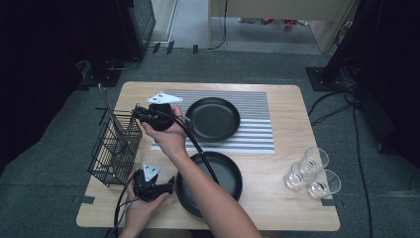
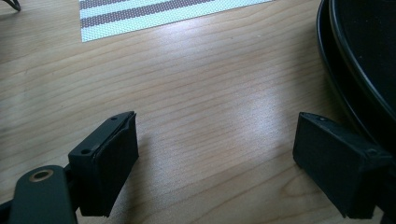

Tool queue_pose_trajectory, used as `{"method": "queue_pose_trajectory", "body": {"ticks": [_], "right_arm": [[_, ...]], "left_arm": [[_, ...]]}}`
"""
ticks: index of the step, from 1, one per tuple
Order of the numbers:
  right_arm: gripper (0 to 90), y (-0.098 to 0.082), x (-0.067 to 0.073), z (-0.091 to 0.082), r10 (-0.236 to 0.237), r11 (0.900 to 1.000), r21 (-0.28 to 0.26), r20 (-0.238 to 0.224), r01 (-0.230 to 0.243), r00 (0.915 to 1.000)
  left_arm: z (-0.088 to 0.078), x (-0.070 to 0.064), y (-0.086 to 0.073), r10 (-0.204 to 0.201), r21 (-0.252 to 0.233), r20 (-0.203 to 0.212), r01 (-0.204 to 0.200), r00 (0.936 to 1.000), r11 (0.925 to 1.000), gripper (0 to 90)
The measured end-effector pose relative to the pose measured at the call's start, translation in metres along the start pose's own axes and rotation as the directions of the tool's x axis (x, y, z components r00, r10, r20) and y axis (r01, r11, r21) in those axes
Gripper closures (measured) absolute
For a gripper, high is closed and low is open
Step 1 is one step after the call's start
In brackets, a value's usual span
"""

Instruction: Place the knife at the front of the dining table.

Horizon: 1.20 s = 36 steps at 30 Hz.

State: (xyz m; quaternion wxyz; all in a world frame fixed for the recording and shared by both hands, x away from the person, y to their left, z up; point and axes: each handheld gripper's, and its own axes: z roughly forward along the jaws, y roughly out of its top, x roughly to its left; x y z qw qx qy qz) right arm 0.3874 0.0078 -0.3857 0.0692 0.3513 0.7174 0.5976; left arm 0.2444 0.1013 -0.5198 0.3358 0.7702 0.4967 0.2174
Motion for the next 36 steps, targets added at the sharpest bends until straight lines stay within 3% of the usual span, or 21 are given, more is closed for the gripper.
{"method": "queue_pose_trajectory", "body": {"ticks": [23, 29, 33, 36], "right_arm": [[80.1, 0.0033, 0.0029, 0.0017, -0.025, 1.000, -0.006, 0.044, 0.025, 0.9987], [79.9, 0.0039, 0.0077, 0.0023, -0.053, 0.999, -0.007, 0.048, 0.053, 0.9975], [79.6, 0.0033, 0.0071, 0.0021, -0.044, 0.999, -0.015, 0.043, 0.044, 0.9981], [78.3, 0.0015, 0.0033, 0.0010, -0.009, 0.999, -0.033, 0.034, 0.010, 0.9994]], "left_arm": [[0.0000, -0.0001, 0.0000, 0.004, 0.000, 0.002, -0.004, 1.0000, 1.0000, 14.4], [0.0000, -0.0001, 0.0001, 0.006, 0.000, 0.003, -0.006, 1.0000, 1.0000, 14.4], [0.0001, -0.0001, 0.0001, 0.006, -0.001, 0.003, -0.006, 1.0000, 1.0000, 14.4], [0.0001, -0.0001, 0.0000, 0.006, -0.001, 0.003, -0.006, 1.0000, 1.0000, 14.4]]}}
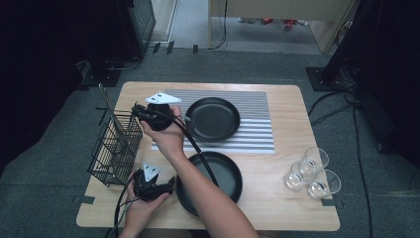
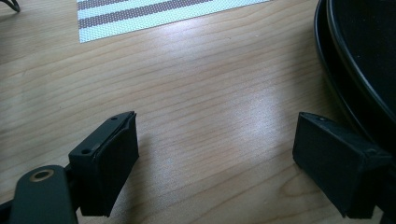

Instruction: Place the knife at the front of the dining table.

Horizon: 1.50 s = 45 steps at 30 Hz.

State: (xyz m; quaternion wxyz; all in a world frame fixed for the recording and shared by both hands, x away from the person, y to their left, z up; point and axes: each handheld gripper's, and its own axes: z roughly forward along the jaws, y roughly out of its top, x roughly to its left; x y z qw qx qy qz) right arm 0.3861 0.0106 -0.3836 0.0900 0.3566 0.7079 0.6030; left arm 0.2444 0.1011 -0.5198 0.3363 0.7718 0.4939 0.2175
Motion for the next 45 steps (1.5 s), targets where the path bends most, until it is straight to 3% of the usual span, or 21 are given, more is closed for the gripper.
{"method": "queue_pose_trajectory", "body": {"ticks": [5, 21, 30, 35, 38, 40, 45], "right_arm": [[77.5, -0.004, -0.007, 0.000, 0.026, 1.000, 0.001, -0.003, -0.026, 0.9997], [78.5, -0.013, -0.006, 0.022, 0.035, 0.999, 0.034, 0.007, -0.035, 0.9994], [81.3, -0.011, -0.004, 0.022, 0.030, 0.999, 0.034, 0.010, -0.030, 0.9995], [81.5, -0.009, 0.000, 0.022, 0.000, 0.999, 0.041, 0.010, 0.000, 1.0000], [84.4, -0.007, 0.000, 0.021, 0.010, 1.000, 0.023, 0.002, -0.011, 0.9999], [84.5, -0.004, -0.002, 0.018, 0.054, 0.999, 0.006, -0.020, -0.054, 0.9983], [84.6, -0.001, -0.002, 0.015, 0.027, 1.000, 0.013, 0.004, -0.027, 0.9996]], "left_arm": [[0.000, 0.000, 0.000, 0.001, 0.000, 0.000, -0.001, 1.0000, 1.0000, 14.4], [0.000, 0.000, 0.000, 0.001, 0.000, 0.001, -0.001, 1.0000, 1.0000, 14.4], [0.000, 0.000, 0.000, 0.007, 0.003, 0.003, -0.007, 1.0000, 1.0000, 14.4], [0.000, 0.000, 0.000, 0.007, 0.004, 0.005, -0.007, 1.0000, 1.0000, 14.4], [0.000, 0.000, 0.000, 0.007, 0.003, 0.005, -0.007, 1.0000, 1.0000, 14.4], [0.000, 0.000, 0.000, 0.011, 0.006, 0.004, -0.011, 0.9999, 0.9999, 14.4], [0.000, 0.000, 0.000, 0.009, 0.004, 0.004, -0.009, 1.0000, 1.0000, 14.4]]}}
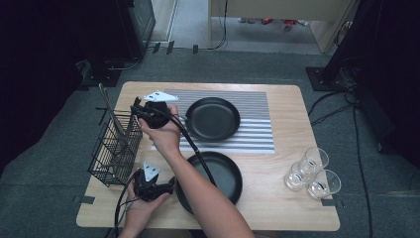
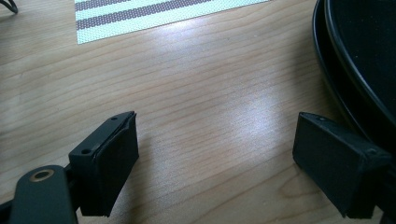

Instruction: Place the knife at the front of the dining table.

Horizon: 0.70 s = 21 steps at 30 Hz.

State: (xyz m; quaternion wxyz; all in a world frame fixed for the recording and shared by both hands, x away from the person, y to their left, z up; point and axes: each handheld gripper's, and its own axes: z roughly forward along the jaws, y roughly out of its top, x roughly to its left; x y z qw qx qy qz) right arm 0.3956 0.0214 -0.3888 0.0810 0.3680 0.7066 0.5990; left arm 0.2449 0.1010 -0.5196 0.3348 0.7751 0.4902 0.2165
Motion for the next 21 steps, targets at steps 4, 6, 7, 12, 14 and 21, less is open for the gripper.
{"method": "queue_pose_trajectory", "body": {"ticks": [4, 6, 7, 12, 14, 21], "right_arm": [[84.7, 0.000, 0.002, -0.002, -0.015, 1.000, -0.009, -0.001, 0.015, 0.9999], [84.8, 0.001, 0.003, -0.003, -0.017, 1.000, -0.012, -0.004, 0.016, 0.9999], [84.8, 0.001, 0.004, -0.004, -0.016, 1.000, -0.012, -0.004, 0.016, 0.9999], [84.8, 0.003, 0.003, -0.007, -0.016, 1.000, -0.024, -0.006, 0.016, 0.9999], [84.9, 0.005, 0.004, -0.008, -0.016, 0.999, -0.029, -0.009, 0.016, 0.9998], [84.9, 0.007, 0.006, -0.011, -0.022, 0.999, -0.034, -0.010, 0.022, 0.9997]], "left_arm": [[0.000, 0.000, 0.000, 0.004, 0.003, 0.000, -0.004, 1.0000, 1.0000, 14.4], [0.000, 0.000, 0.000, 0.004, 0.003, 0.001, -0.004, 1.0000, 1.0000, 14.4], [0.000, 0.000, 0.000, 0.003, 0.003, 0.001, -0.003, 1.0000, 1.0000, 14.4], [0.000, 0.000, 0.000, 0.002, 0.003, 0.002, -0.002, 1.0000, 1.0000, 14.4], [0.000, 0.000, 0.000, 0.002, 0.002, 0.002, -0.002, 1.0000, 1.0000, 14.4], [0.000, 0.000, 0.000, 0.000, 0.001, 0.001, 0.000, 1.0000, 1.0000, 14.4]]}}
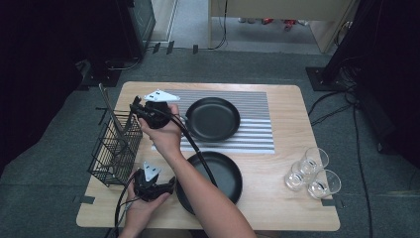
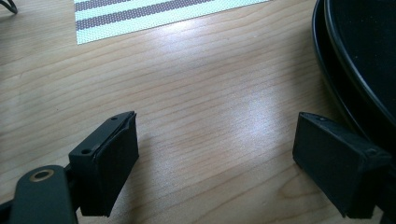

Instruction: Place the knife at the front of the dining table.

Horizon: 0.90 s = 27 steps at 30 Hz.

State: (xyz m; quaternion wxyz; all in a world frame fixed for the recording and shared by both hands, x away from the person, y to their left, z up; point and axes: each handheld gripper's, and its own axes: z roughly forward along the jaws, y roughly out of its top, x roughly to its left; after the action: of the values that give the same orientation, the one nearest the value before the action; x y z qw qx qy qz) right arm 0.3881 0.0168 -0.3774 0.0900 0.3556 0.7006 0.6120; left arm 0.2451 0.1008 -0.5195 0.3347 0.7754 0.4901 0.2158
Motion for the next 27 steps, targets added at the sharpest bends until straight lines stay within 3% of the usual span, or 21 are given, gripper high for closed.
{"method": "queue_pose_trajectory", "body": {"ticks": [27], "right_arm": [[85.0, 0.012, -0.001, -0.024, 0.011, 0.999, -0.046, -0.012, -0.011, 0.9999]], "left_arm": [[0.000, -0.001, 0.000, -0.005, 0.001, 0.002, 0.005, 1.0000, 1.0000, 14.4]]}}
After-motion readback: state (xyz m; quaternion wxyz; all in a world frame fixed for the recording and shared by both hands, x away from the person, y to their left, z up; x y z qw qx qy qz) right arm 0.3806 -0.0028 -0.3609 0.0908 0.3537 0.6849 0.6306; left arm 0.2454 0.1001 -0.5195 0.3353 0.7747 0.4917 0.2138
